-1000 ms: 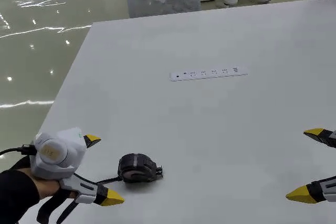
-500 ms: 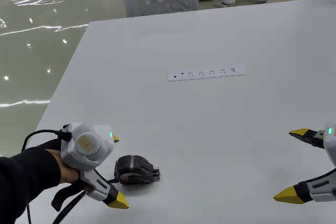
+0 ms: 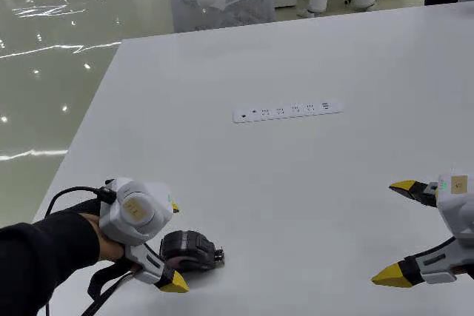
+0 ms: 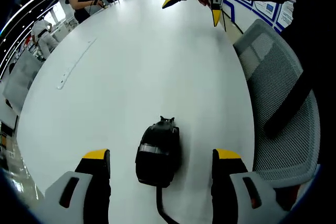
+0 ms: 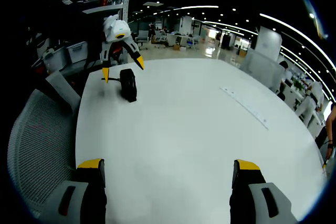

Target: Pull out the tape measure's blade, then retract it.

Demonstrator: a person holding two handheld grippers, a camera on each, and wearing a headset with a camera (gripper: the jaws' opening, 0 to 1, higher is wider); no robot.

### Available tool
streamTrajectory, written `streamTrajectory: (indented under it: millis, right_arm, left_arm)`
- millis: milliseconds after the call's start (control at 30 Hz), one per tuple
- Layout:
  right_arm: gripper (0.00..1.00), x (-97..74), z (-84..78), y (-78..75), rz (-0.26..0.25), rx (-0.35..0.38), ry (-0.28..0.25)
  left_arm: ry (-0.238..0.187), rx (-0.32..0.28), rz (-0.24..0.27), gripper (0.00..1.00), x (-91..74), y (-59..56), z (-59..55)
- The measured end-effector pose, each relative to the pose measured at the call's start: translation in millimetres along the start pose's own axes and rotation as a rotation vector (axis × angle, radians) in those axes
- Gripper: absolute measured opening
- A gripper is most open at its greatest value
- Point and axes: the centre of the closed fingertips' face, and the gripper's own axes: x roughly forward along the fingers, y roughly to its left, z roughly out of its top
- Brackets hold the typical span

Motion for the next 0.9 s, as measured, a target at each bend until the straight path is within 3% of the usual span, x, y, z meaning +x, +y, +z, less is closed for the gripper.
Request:
streamTrajectory:
  millis: [333,433,633,800,900]
  right_arm:
    - [0.99,27.4,16.7,3.9,0.036,-0.015,-0.008]
    - [0.99,36.7,20.8,2.5,0.050,-0.030,-0.011]
    - [0.99,51.5,33.9,7.9,0.078,-0.035,-0.021]
    - [0.99,65.0,43.3,14.7,0.105,-0.060,-0.026]
    - [0.88,69.9,46.9,18.0,0.120,-0.067,-0.021]
  left_arm:
    - [0.062,0.023,-0.008,0.57,16.5,2.0,-6.4]
    - [0.088,0.013,-0.062,0.47,20.8,-5.1,-9.5]
    - [0.119,0.025,-0.005,0.35,23.8,4.2,-12.0]
    - [0.148,0.096,-0.012,0.32,27.7,3.0,-16.0]
    - [0.151,0.092,-0.022,0.31,27.0,2.8,-16.0]
